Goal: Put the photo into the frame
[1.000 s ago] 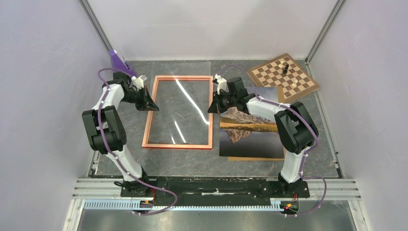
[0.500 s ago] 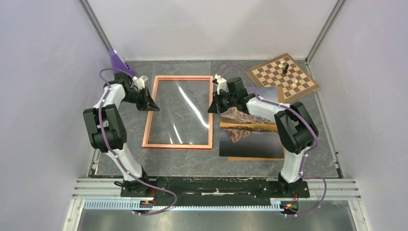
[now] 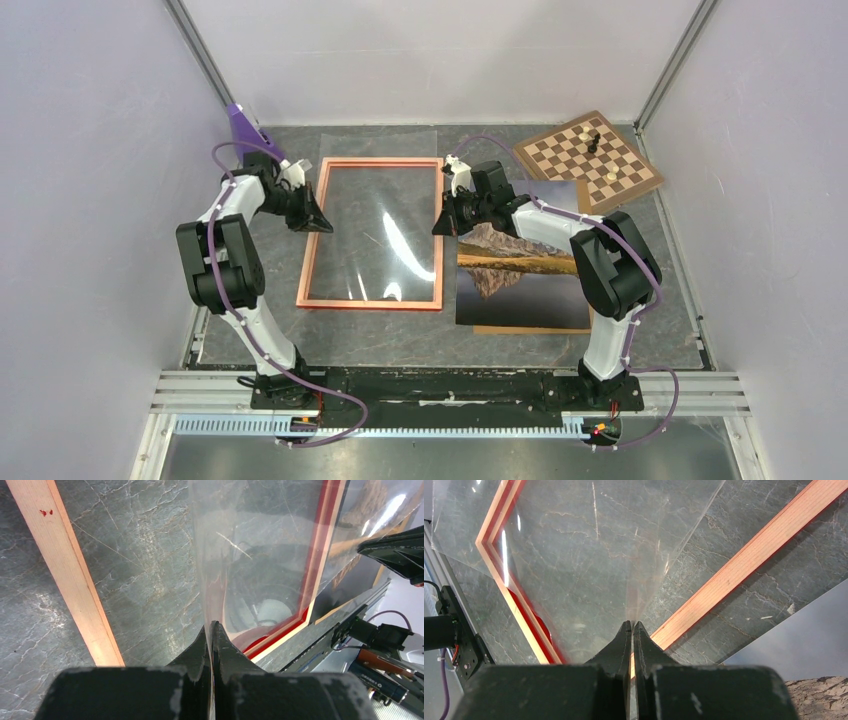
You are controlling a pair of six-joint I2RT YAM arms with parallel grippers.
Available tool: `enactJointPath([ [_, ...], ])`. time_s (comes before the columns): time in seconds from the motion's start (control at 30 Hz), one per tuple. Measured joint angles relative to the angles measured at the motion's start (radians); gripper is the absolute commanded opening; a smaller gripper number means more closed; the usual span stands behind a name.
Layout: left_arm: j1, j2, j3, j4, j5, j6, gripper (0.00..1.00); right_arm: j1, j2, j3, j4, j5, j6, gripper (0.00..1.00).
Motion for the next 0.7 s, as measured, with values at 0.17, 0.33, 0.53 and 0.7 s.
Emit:
enactJointPath([
  [0.17, -0.005, 0.000, -0.017, 0.020, -0.010, 0.001, 0.02, 0.000, 0.000, 0.000, -0.001, 0.001, 0.000, 0.00],
  [0.33, -0.010, 0.000, -0.024, 0.035, -0.018, 0.001, 0.02, 0.000, 0.000, 0.000, -0.001, 0.002, -0.006, 0.00],
  [0.53, -0.016, 0.000, -0.041, 0.056, -0.035, 0.003, 0.02, 0.000, 0.000, 0.000, -0.001, 0.006, -0.007, 0.00],
  [0.7, -0.016, 0.000, -0.063, 0.068, -0.047, 0.003, 0.02, 0.003, 0.000, 0.000, -0.001, 0.008, -0.007, 0.00],
])
